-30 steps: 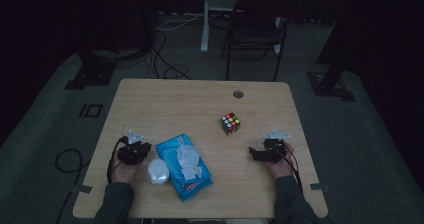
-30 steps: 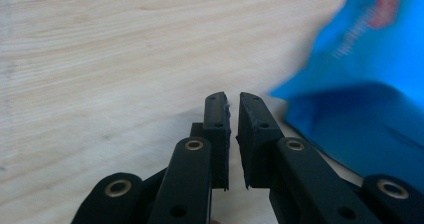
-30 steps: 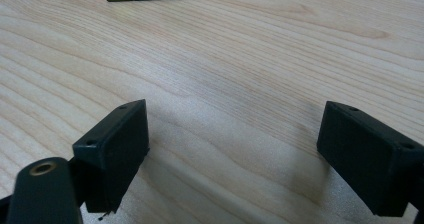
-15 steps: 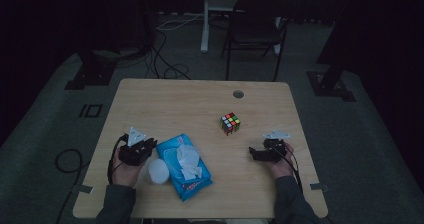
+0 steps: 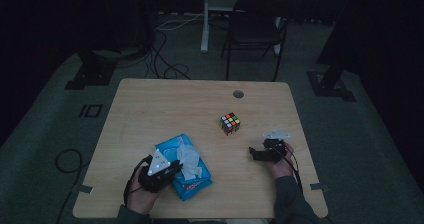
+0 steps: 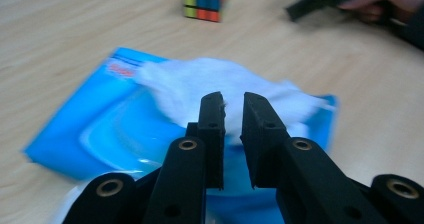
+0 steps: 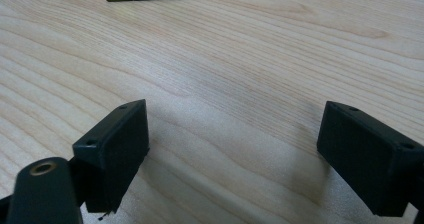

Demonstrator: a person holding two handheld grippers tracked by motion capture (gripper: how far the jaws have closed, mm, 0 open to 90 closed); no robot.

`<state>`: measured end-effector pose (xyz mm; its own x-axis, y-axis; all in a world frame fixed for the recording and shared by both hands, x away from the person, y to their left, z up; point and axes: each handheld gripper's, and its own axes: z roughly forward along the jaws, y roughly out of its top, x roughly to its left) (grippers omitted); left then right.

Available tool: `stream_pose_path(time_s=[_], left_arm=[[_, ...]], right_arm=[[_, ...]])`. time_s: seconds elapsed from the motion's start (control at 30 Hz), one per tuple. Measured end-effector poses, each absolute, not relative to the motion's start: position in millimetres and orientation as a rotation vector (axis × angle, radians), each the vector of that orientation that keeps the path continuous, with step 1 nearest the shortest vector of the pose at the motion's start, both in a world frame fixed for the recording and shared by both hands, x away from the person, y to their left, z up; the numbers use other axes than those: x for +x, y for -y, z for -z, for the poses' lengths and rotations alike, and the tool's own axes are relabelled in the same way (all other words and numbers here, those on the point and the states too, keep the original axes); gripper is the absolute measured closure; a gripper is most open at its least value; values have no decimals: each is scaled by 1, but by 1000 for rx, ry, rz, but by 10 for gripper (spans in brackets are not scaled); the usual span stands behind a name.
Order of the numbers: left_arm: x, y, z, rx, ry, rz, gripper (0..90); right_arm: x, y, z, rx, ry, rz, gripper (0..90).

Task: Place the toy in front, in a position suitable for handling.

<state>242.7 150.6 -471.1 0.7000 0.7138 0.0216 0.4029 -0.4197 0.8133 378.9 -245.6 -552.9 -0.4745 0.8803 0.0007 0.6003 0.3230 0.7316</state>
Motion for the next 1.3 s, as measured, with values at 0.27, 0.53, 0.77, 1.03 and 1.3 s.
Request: stream_pose_path(time_s=[0.27,0.53,0.77,1.03,1.3], left_arm=[[218,-143,479,2082,-823,-414,793],[206,-136,484,2128,-811,-467,720],[203,-131,486,2206,-802,-613,886],[217,-154,486,2205,-890,-687,900],[247,-187,488,2146,-1016,-753,900]], right_arm=[[379,246,553,1314,-2193,-955,129],[379,246,553,1315,-2194,-955,129],[379,246,553,1317,-2193,-955,129],[379,246,553,1314,-2193,-955,129],[379,246,553,1314,-2193,-954,129]])
